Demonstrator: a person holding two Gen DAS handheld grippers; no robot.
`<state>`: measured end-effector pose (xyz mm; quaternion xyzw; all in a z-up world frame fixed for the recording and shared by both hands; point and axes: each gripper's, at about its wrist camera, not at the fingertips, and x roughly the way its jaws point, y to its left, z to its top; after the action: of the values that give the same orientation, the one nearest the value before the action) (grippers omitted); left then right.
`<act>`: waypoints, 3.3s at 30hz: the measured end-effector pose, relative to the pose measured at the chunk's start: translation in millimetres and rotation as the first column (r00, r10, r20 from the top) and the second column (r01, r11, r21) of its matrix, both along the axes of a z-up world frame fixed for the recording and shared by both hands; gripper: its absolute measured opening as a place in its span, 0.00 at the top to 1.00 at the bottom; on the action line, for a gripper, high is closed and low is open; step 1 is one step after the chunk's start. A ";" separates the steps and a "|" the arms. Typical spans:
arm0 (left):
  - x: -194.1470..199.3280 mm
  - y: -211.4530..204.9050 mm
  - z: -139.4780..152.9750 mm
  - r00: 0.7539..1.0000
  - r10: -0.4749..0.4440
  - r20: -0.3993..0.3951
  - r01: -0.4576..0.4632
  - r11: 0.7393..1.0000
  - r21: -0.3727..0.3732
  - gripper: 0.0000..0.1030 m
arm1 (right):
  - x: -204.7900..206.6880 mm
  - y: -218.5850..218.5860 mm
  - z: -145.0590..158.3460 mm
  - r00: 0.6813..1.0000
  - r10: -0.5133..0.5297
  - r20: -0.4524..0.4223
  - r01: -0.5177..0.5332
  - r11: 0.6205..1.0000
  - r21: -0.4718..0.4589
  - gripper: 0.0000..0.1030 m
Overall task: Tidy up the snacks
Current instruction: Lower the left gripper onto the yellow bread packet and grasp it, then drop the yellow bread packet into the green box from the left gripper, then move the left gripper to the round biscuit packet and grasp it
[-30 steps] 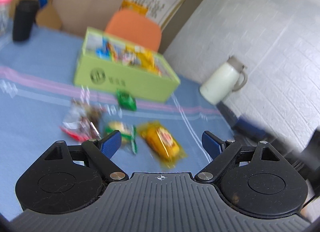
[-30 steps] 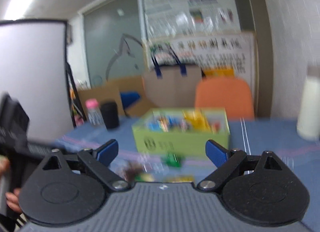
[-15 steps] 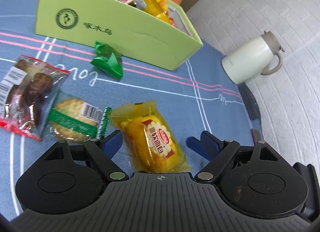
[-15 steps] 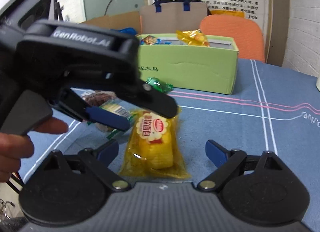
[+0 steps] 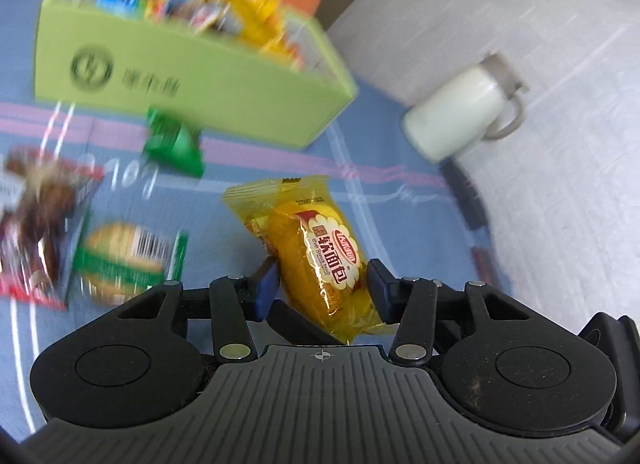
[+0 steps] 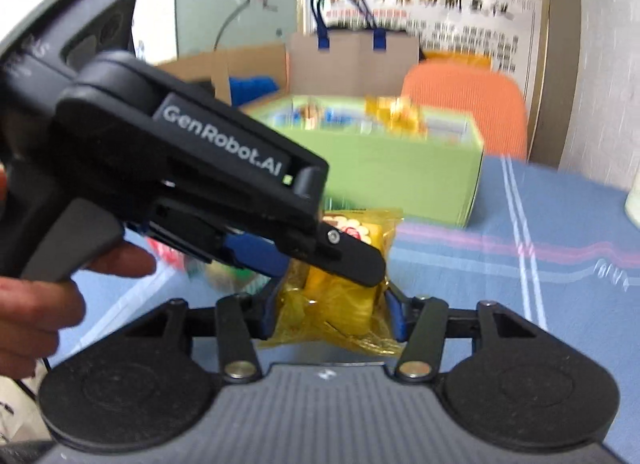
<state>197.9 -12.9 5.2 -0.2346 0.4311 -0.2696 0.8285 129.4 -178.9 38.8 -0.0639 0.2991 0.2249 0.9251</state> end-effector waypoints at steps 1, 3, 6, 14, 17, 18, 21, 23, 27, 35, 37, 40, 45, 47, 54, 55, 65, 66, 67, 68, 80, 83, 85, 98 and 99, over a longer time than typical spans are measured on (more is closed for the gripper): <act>2.8 1.3 8.2 1.000 -0.001 0.022 0.001 1.000 -0.006 0.71 | 4.0 0.8 7.4 1.000 0.002 0.022 -0.003 1.000 0.003 0.44; 15.7 -1.3 25.1 0.998 0.000 0.070 0.000 1.000 0.002 0.71 | 18.8 2.8 18.2 0.999 0.007 0.053 -0.008 1.000 0.017 0.44; 42.5 0.7 43.8 0.993 0.027 0.118 -0.031 0.999 0.034 0.71 | 54.4 9.2 26.1 0.997 0.022 0.068 -0.025 0.999 0.044 0.44; 127.0 24.5 70.7 0.977 0.110 0.182 -0.124 0.990 0.070 0.71 | 156.8 36.2 34.5 0.995 0.067 0.080 -0.074 0.994 0.084 0.44; 157.3 35.8 65.7 0.980 0.128 0.154 -0.140 0.988 0.069 0.71 | 183.9 47.4 26.8 0.995 0.069 0.067 -0.074 0.994 0.079 0.43; 164.8 39.6 63.2 0.980 0.134 0.149 -0.147 0.986 0.078 0.72 | 190.6 49.1 24.1 0.996 0.066 0.066 -0.071 0.994 0.077 0.43; 184.1 44.9 57.4 0.974 0.147 0.169 -0.168 0.979 0.118 0.71 | 206.9 53.1 16.0 0.997 0.043 0.062 -0.047 0.997 0.068 0.33; 193.6 49.5 51.3 0.973 0.155 0.168 -0.180 0.974 0.141 0.53 | 210.9 51.9 13.7 0.998 0.026 0.053 -0.030 0.997 0.075 0.28; 180.7 67.2 49.9 0.963 0.185 0.199 -0.214 0.967 0.140 0.40 | 186.6 38.8 21.4 0.997 -0.017 0.076 0.009 0.994 0.106 0.17; 91.3 97.1 38.9 0.958 0.201 0.205 -0.219 0.973 0.069 0.33 | 85.5 46.0 5.0 0.998 0.051 0.042 -0.055 0.993 0.102 0.00; 67.0 100.1 29.0 0.963 0.202 0.177 -0.212 0.976 0.040 0.34 | 70.4 56.7 -12.0 0.994 0.108 -0.026 -0.105 0.990 0.090 0.00; 35.0 106.3 19.2 0.968 0.210 0.134 -0.212 0.977 0.001 0.34 | 60.7 73.9 -31.1 0.983 0.157 -0.090 -0.153 0.987 0.057 0.00; -0.7 133.7 3.6 0.954 0.293 0.061 -0.289 0.955 -0.066 0.34 | 65.1 95.4 -37.6 0.958 0.259 -0.127 -0.243 0.962 0.126 0.00; -9.9 143.6 -0.2 0.948 0.316 0.043 -0.313 0.947 -0.068 0.34 | 68.0 104.5 -41.7 0.947 0.284 -0.149 -0.264 0.955 0.137 0.00; -35.5 156.2 -8.8 0.946 0.322 0.044 -0.321 0.946 -0.043 0.29 | 34.8 112.3 -45.9 0.946 0.267 -0.182 -0.252 0.962 0.104 0.00; -37.1 155.4 -11.7 0.947 0.318 0.036 -0.316 0.948 -0.041 0.29 | 25.8 112.5 -45.2 0.948 0.262 -0.180 -0.247 0.964 0.100 0.00; -56.6 127.4 -34.0 0.973 0.223 -0.055 -0.226 0.972 -0.066 0.31 | -15.5 99.5 -44.9 0.969 0.174 -0.176 -0.162 0.983 0.084 0.00; -55.2 123.8 -34.9 0.974 0.217 -0.061 -0.221 0.973 -0.065 0.32 | -14.3 99.3 -44.8 0.972 0.164 -0.170 -0.153 0.985 0.075 0.00; -53.0 120.5 -35.7 0.974 0.214 -0.069 -0.218 0.974 -0.064 0.34 | -11.9 99.7 -45.4 0.976 0.148 -0.163 -0.139 0.988 0.065 0.00; -50.5 117.3 -36.4 0.974 0.212 -0.077 -0.217 0.974 -0.063 0.36 | -10.2 100.8 -45.5 0.979 0.134 -0.156 -0.127 0.990 0.055 0.00; -38.6 96.2 -43.3 0.972 0.204 -0.116 -0.208 0.978 -0.018 0.45 | 0.5 100.9 -48.7 0.982 0.127 -0.143 -0.125 0.992 0.017 0.24; -38.8 93.8 -43.6 0.974 0.200 -0.104 -0.202 0.979 -0.010 0.47 | -1.8 101.9 -53.4 0.981 0.132 -0.140 -0.131 0.991 0.015 0.22; -38.1 91.3 -43.9 0.976 0.199 -0.089 -0.199 0.980 0.011 0.57 | -6.8 107.8 -53.9 0.981 0.152 -0.118 -0.153 0.988 -0.004 0.30; -28.7 73.9 -38.3 0.983 0.164 -0.077 -0.163 0.986 0.024 0.91 | -9.0 78.4 -37.8 0.997 0.047 -0.065 -0.046 0.999 0.016 0.42; -25.9 69.5 -38.0 0.985 0.152 -0.077 -0.151 0.988 0.021 0.87 | -7.2 74.0 -38.6 0.997 0.034 -0.070 -0.032 0.999 0.022 0.42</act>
<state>172.1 56.6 -32.7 -0.2706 0.4460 -0.1930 0.8310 122.2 -104.9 0.2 -0.0510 0.3282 0.2455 0.9107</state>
